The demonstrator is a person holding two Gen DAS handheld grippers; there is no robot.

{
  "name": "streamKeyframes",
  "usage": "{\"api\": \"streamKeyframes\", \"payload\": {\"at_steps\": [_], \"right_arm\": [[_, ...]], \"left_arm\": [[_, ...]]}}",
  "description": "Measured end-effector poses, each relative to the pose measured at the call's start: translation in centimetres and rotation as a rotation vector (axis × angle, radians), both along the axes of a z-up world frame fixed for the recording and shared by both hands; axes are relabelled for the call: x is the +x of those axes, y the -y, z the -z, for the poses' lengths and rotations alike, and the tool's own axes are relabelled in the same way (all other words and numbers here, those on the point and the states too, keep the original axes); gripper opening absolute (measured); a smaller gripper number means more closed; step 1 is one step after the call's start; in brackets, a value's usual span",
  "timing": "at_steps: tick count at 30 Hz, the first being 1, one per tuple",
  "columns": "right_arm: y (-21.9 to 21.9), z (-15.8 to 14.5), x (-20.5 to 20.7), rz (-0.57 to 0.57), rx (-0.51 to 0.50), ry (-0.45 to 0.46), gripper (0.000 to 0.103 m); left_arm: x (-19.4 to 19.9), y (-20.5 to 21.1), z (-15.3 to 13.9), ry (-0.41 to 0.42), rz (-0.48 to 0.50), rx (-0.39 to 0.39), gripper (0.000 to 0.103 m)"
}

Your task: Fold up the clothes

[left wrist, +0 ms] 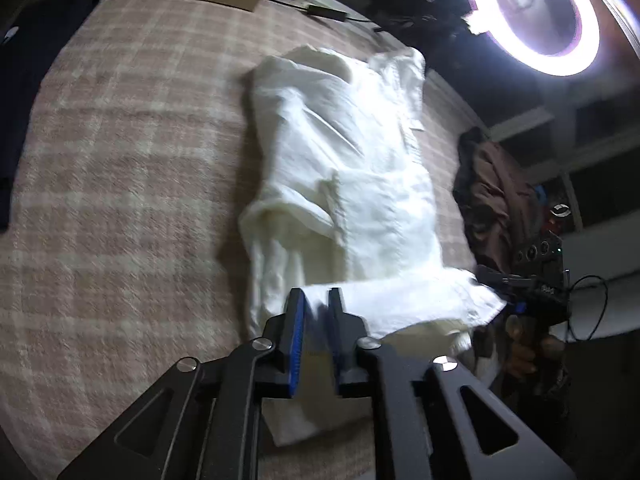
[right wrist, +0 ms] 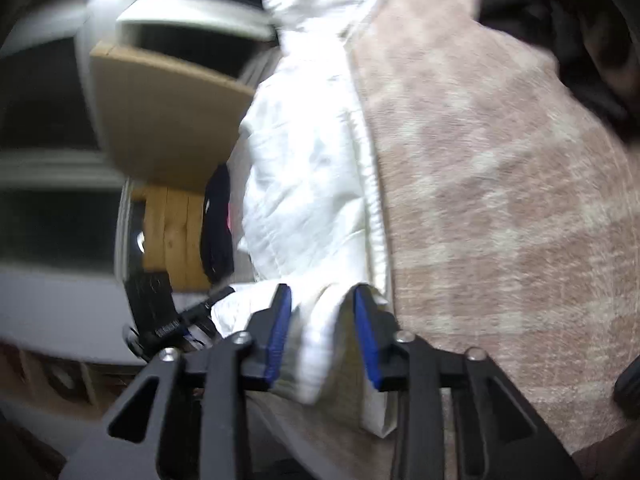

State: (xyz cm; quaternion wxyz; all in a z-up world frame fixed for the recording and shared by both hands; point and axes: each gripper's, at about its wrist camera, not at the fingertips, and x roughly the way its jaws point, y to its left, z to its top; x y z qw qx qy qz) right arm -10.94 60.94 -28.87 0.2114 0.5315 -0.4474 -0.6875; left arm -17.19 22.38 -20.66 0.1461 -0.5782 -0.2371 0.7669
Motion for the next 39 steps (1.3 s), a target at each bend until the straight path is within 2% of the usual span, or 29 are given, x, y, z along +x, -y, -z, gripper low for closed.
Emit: {"api": "streamKeyframes", "payload": {"at_steps": [1,2,3,6,8,10,14,15,17,18,19,20,21,22,23,25,26,29,32,35,39], "right_arm": [[-0.4,-0.5,-0.1,-0.003,0.005,-0.013,0.034],[-0.7,-1.3,-0.1,-0.003,0.026,-0.037,0.039],[-1.1,-2.1,0.0,0.002,0.051,-0.057,0.043],[-1.9,-4.4,0.3,0.006,0.125,-0.134,0.044],[-1.5,-6.0,0.6,-0.036,0.178,-0.212,0.044],[-0.1,-6.7,0.7,-0.116,0.25,-0.277,0.044],[3.9,-4.8,-0.9,-0.25,0.448,-0.248,0.044],[4.3,-4.2,-1.2,-0.275,0.473,-0.239,0.044],[5.5,-3.0,-2.3,-0.312,0.462,-0.24,0.044],[6.3,-2.7,-2.8,-0.331,0.468,-0.254,0.044],[7.1,-2.5,-3.1,-0.358,0.521,-0.278,0.044],[8.1,-2.3,-3.5,-0.394,0.604,-0.306,0.044],[8.6,-2.1,-3.8,-0.412,0.698,-0.312,0.044],[8.1,-2.1,-4.0,-0.397,0.729,-0.299,0.043],[7.1,-2.4,-4.2,-0.366,0.697,-0.289,0.044],[5.1,-3.4,-3.7,-0.304,0.594,-0.292,0.044],[4.1,-3.9,-3.0,-0.28,0.56,-0.293,0.044],[2.9,-4.1,-0.6,-0.261,0.474,-0.268,0.044],[4.4,-2.9,2.1,-0.293,0.385,-0.223,0.043],[6.1,-1.8,4.2,-0.332,0.394,-0.195,0.043],[8.1,-1.1,5.6,-0.373,0.434,-0.203,0.044]], "left_arm": [[0.0,0.3,-0.4,-0.013,-0.011,-0.005,0.025],[-0.1,0.7,-0.9,-0.027,-0.021,-0.009,0.029],[0.0,1.0,-1.4,-0.038,-0.032,-0.016,0.03],[0.7,2.1,-3.2,-0.08,-0.061,-0.071,0.034],[1.5,2.6,-4.5,-0.12,-0.07,-0.124,0.034],[2.2,2.3,-5.1,-0.157,-0.043,-0.133,0.038],[1.6,0.2,-3.1,-0.121,0.02,-0.155,0.04],[1.0,-0.3,-2.4,-0.107,0.028,-0.16,0.04],[-0.1,-1.4,-1.1,-0.086,0.042,-0.171,0.04],[-0.6,-1.9,-0.6,-0.083,0.053,-0.195,0.04],[-0.9,-2.2,-0.1,-0.086,0.06,-0.258,0.041],[-1.2,-2.4,0.4,-0.091,0.06,-0.343,0.043],[-1.5,-2.2,0.7,-0.082,0.047,-0.391,0.041],[-1.8,-1.6,0.9,-0.061,0.022,-0.411,0.039],[-1.6,-0.9,0.7,-0.056,0.006,-0.39,0.039],[-0.6,0.7,-0.4,-0.069,-0.015,-0.289,0.042],[0.0,1.2,-0.9,-0.075,-0.013,-0.264,0.044],[2.7,1.5,-1.6,-0.077,0.032,-0.271,0.046],[5.2,0.8,-0.8,-0.036,0.087,-0.253,0.046],[6.8,-0.4,0.1,-0.017,0.131,-0.239,0.046],[7.6,-1.6,1.1,-0.014,0.16,-0.225,0.046]]}}
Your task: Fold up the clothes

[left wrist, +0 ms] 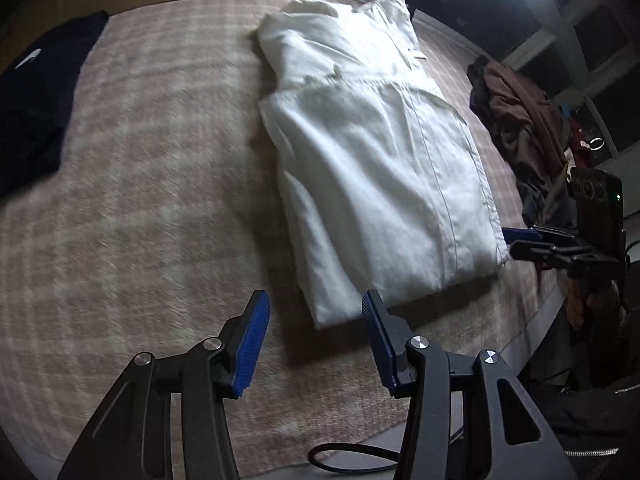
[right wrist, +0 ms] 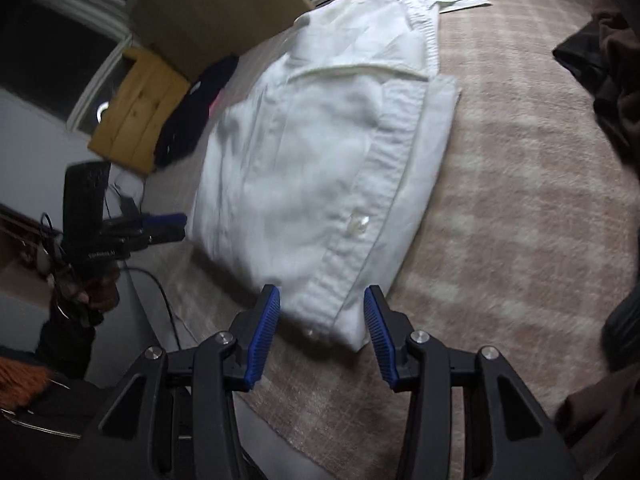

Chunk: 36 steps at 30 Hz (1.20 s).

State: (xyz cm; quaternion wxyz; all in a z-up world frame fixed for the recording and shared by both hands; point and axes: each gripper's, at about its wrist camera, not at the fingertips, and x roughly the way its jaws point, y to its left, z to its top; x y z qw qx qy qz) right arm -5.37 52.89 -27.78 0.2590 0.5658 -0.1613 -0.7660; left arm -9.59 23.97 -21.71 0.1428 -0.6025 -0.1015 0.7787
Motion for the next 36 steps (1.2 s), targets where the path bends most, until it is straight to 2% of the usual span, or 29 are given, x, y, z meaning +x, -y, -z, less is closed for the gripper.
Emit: {"api": "streamKeyframes", "payload": {"at_steps": [4,5,8,13,18,22,25,26,27,30,32,36], "right_arm": [[0.7,0.4,0.2,-0.005,0.023,-0.003,0.044],[0.8,0.4,0.4,-0.006,0.032,-0.008,0.044],[0.8,0.1,1.5,-0.013,0.058,-0.034,0.044],[0.7,-0.8,3.0,-0.017,0.098,-0.123,0.044],[1.4,-0.5,2.7,-0.048,0.105,-0.133,0.043],[1.7,0.3,2.2,-0.061,0.132,-0.12,0.043],[1.5,0.6,1.8,-0.048,0.112,-0.107,0.043],[1.5,0.6,1.7,-0.053,0.101,-0.112,0.042],[1.6,0.5,1.7,-0.057,0.09,-0.117,0.032],[1.8,0.4,1.5,-0.075,0.056,-0.123,0.011],[1.8,0.5,1.4,-0.079,0.052,-0.114,0.005],[1.4,-0.7,1.5,-0.103,0.069,-0.125,0.002]], "left_arm": [[-0.5,-1.2,0.4,-0.016,0.046,-0.002,0.04],[-0.6,-1.5,0.5,-0.021,0.059,-0.005,0.027],[-0.3,-1.9,0.3,-0.039,0.083,-0.03,0.015],[-0.2,-1.9,-0.4,-0.058,0.104,-0.04,0.01],[-0.5,-2.6,-0.6,-0.066,0.137,-0.069,0.01],[-0.7,-2.4,-0.8,-0.07,0.154,-0.064,0.009],[-0.7,-2.3,-1.0,-0.075,0.164,-0.066,0.009],[-0.7,-2.3,-1.0,-0.075,0.166,-0.065,0.009],[-0.7,-2.2,-1.0,-0.075,0.165,-0.064,0.009],[-0.6,-2.3,-1.1,-0.084,0.164,-0.065,0.007],[-0.6,-2.5,-1.2,-0.097,0.169,-0.069,0.006],[-0.2,-2.4,-2.1,-0.121,0.187,-0.076,0.005]]}}
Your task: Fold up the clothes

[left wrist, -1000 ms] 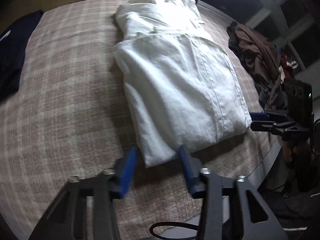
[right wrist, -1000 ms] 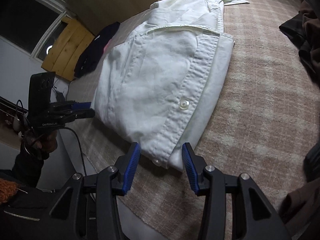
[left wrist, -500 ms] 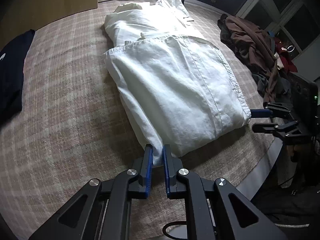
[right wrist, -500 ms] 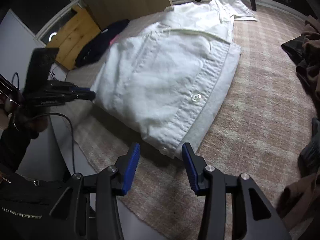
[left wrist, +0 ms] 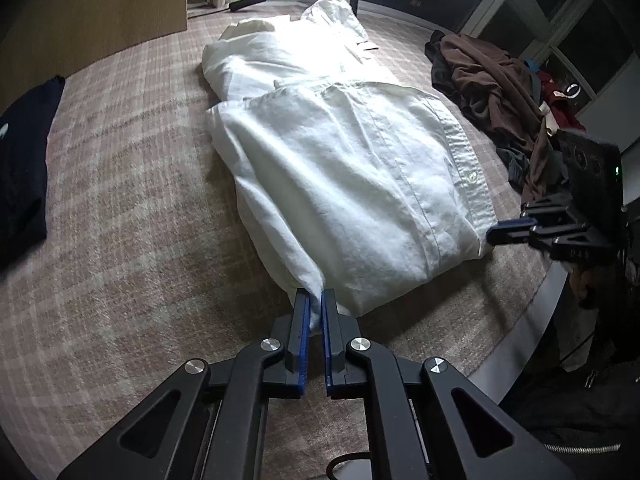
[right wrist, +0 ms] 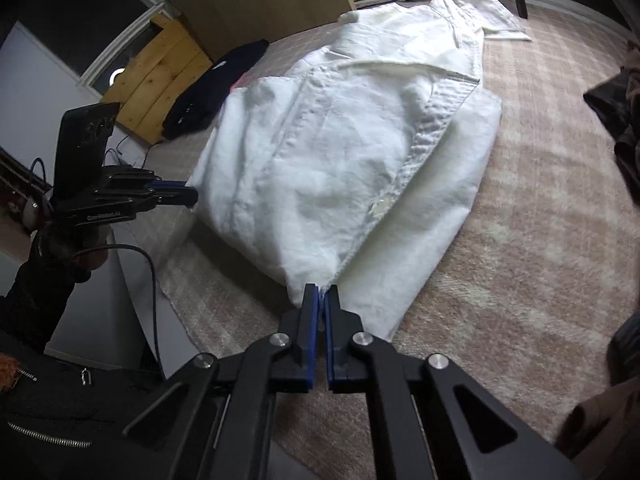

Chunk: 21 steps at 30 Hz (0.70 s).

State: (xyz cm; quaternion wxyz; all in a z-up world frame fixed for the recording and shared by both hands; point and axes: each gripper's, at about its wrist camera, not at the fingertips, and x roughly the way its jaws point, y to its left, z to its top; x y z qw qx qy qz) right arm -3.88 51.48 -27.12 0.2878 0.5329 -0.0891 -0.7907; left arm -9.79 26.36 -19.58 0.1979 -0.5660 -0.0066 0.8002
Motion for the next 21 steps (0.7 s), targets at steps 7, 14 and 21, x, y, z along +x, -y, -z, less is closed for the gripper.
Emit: {"api": "streamKeyframes", "payload": {"at_steps": [7,14,21], "right_arm": [[-1.0,0.2,-0.3,0.01,0.131,0.006,0.002],[-1.0,-3.2,-0.5,0.055,0.282,-0.045,0.009],[2.6,-4.4,-4.8,-0.013,0.203,-0.199,0.038]], "left_arm": [[-0.3,0.0,1.3,0.046,0.06,0.004,0.004],[-0.5,1.5,0.3,0.056,-0.013,-0.042,0.009],[-3.6,-0.8,-2.5,-0.052,0.008,0.033,0.013]]}}
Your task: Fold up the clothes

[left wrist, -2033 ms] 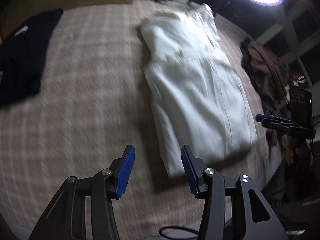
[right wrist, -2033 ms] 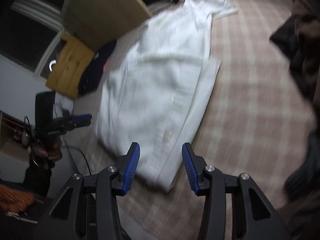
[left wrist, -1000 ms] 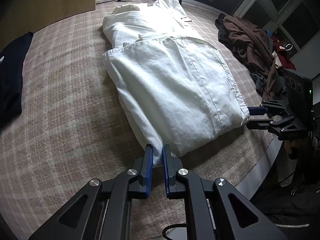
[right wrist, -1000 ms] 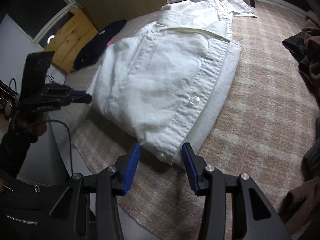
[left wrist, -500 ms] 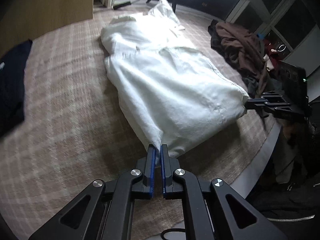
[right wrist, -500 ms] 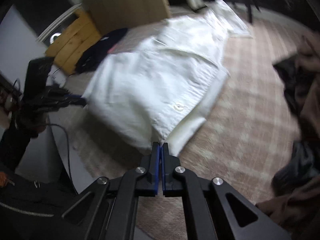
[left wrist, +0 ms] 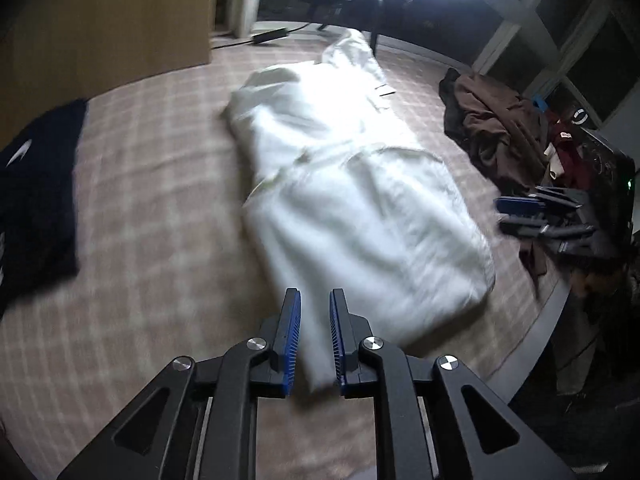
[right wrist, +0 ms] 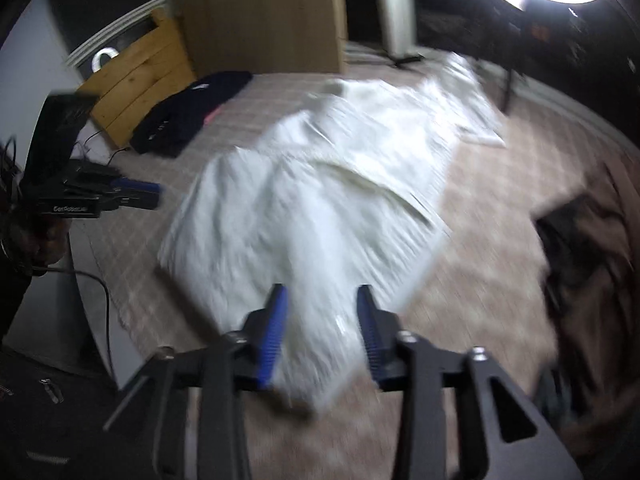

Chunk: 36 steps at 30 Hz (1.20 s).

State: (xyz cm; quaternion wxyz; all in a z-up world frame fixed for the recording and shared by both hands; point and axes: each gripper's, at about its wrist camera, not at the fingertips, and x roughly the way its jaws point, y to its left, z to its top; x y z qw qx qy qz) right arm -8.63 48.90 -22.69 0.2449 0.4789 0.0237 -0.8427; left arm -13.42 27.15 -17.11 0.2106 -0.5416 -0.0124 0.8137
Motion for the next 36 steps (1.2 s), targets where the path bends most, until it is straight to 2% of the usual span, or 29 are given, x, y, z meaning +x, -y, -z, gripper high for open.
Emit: {"api": "streamKeyframes", "payload": {"at_steps": [2,6,7,9,11,12,14,16,18,20,23,28,31,35,36], "right_arm": [[1.3,1.5,-1.7,-0.011,0.018,0.002,0.038],[1.6,4.7,-4.0,0.011,0.063,0.055,0.038],[1.5,4.7,-4.0,0.004,0.054,0.057,0.038],[1.5,4.0,-4.0,-0.016,0.072,0.079,0.038],[0.6,2.4,-4.0,-0.018,0.061,0.084,0.038],[-0.3,1.1,-4.2,-0.01,0.034,0.074,0.038],[-2.3,-1.6,-4.8,0.016,-0.011,0.051,0.038],[-4.4,-4.0,-6.3,0.063,-0.024,0.014,0.043],[-6.2,-5.7,-8.4,0.115,-0.003,-0.033,0.056],[-7.3,-6.2,-10.6,0.159,0.009,-0.058,0.057],[-8.7,-4.5,-14.0,0.214,-0.051,-0.023,0.057],[-8.4,0.9,-17.6,0.299,-0.146,0.086,0.057],[-7.6,3.1,-19.8,0.302,-0.152,0.124,0.057],[-6.4,5.2,-22.6,0.295,-0.111,0.15,0.057],[-6.2,5.4,-23.1,0.293,-0.111,0.142,0.061]], "left_arm": [[-1.7,-1.3,0.9,-0.01,0.012,0.007,0.016],[-4.5,-0.7,4.0,0.052,-0.035,-0.048,0.016],[-4.9,-0.6,5.0,0.07,-0.045,-0.07,0.014],[-5.1,-0.4,5.0,0.09,-0.041,-0.083,0.015],[-5.3,0.2,3.5,0.1,-0.05,-0.124,0.014],[-5.4,0.7,2.2,0.077,-0.053,-0.133,0.014],[-5.9,1.9,-1.0,0.021,-0.047,-0.133,0.021],[-7.2,2.9,-4.0,-0.034,-0.045,-0.161,0.028],[-8.8,3.3,-6.0,-0.076,-0.035,-0.199,0.033],[-10.7,3.4,-6.7,-0.102,-0.017,-0.224,0.035],[-13.5,3.9,-6.2,-0.081,0.029,-0.196,0.039],[-17.5,1.6,-2.8,-0.053,0.154,-0.223,0.043],[-20.2,0.1,-0.8,-0.041,0.22,-0.237,0.048],[-23.3,-1.6,1.9,-0.046,0.285,-0.292,0.049],[-24.0,-2.0,2.7,-0.042,0.302,-0.302,0.049]]}}
